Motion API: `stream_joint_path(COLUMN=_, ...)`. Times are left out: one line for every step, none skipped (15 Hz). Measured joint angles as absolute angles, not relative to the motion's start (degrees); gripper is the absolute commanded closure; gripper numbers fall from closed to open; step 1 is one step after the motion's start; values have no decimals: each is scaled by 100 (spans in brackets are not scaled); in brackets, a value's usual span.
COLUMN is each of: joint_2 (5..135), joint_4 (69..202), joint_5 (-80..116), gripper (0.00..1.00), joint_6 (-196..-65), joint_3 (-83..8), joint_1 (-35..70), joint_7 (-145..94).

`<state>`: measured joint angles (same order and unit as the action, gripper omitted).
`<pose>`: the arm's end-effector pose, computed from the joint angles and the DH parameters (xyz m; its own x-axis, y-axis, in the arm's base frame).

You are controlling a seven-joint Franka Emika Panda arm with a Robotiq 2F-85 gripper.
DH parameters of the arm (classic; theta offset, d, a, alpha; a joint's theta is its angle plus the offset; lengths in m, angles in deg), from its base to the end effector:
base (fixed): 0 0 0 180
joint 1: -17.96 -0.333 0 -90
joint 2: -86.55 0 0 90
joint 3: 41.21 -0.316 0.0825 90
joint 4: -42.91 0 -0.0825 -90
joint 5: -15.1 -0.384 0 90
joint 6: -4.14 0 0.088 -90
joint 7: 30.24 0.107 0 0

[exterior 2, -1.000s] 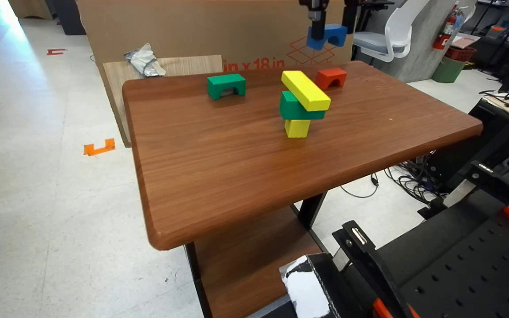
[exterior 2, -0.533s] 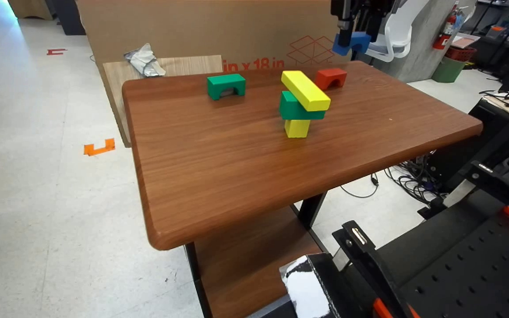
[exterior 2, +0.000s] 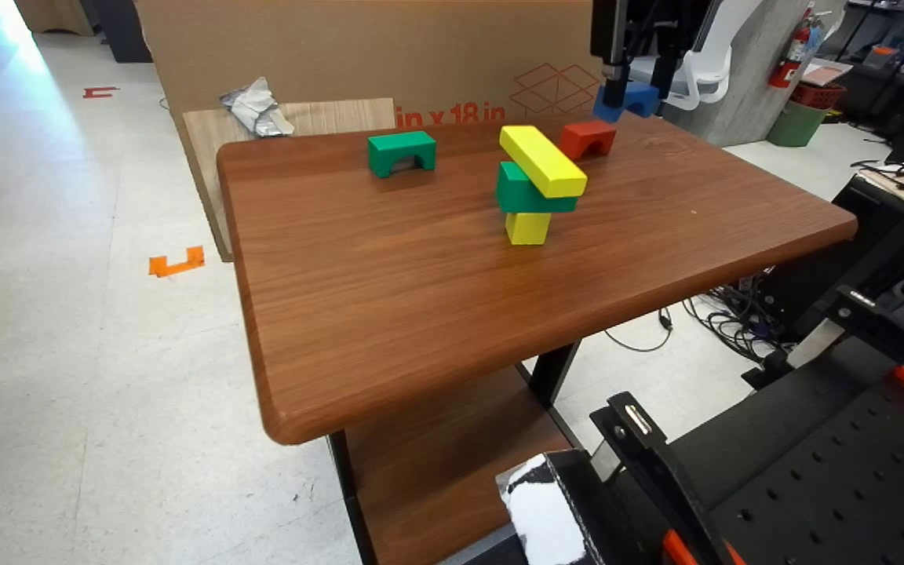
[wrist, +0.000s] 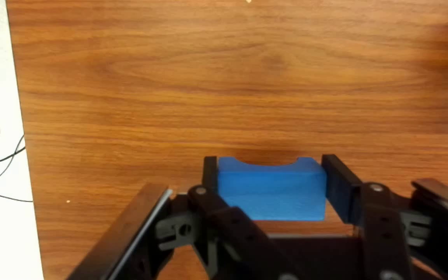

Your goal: Put the blue block on top of the orange block

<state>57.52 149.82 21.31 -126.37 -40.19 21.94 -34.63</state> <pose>0.6268 -0.0569 0.2360 0.9927 0.0612 -0.1039 0.0693 -0.9947 0.0761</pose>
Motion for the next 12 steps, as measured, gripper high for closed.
stream_joint_path(joint_2=5700, joint_4=14942, joint_5=2131, gripper=58, joint_6=-12637, joint_3=-4020, joint_1=2191, joint_7=-3463)
stream_joint_path(joint_2=5651, joint_4=14893, joint_5=2131, gripper=58, joint_6=-12637, joint_3=-4021, joint_1=2188, joint_7=-3463)
stream_joint_path(joint_2=5601, joint_4=14840, joint_5=2131, gripper=58, joint_6=-12637, joint_3=-4022, joint_1=2183, joint_7=-3463)
stream_joint_path(joint_2=5550, joint_4=14788, joint_5=2131, gripper=58, joint_6=-12636, joint_3=-4022, joint_1=2177, joint_7=-3463)
stream_joint_path(joint_2=5496, joint_4=14729, joint_5=2131, gripper=58, joint_6=-12633, joint_3=-4024, joint_1=2171, joint_7=-3463)
stream_joint_path(joint_2=5441, joint_4=14670, joint_5=2131, gripper=58, joint_6=-12631, joint_3=-4027, joint_1=2166, joint_7=-3463)
stream_joint_path(joint_2=5387, joint_4=14614, joint_5=2131, gripper=58, joint_6=-12631, joint_3=-4029, joint_1=2158, joint_7=-3463)
stream_joint_path(joint_2=5336, joint_4=14558, joint_5=2131, gripper=58, joint_6=-12629, joint_3=-4033, joint_1=2149, joint_7=-3463)
stream_joint_path(joint_2=5286, joint_4=14499, joint_5=2131, gripper=58, joint_6=-12626, joint_3=-4040, joint_1=2142, joint_7=-3463)
stream_joint_path(joint_2=5244, joint_4=14445, joint_5=2131, gripper=58, joint_6=-12623, joint_3=-4047, joint_1=2136, joint_7=-3463)
stream_joint_path(joint_2=5205, joint_4=14386, joint_5=2131, gripper=58, joint_6=-12619, joint_3=-4056, joint_1=2130, joint_7=-3463)
stream_joint_path(joint_2=5171, joint_4=14332, joint_5=2131, gripper=58, joint_6=-12617, joint_3=-4064, joint_1=2123, joint_7=-3466)
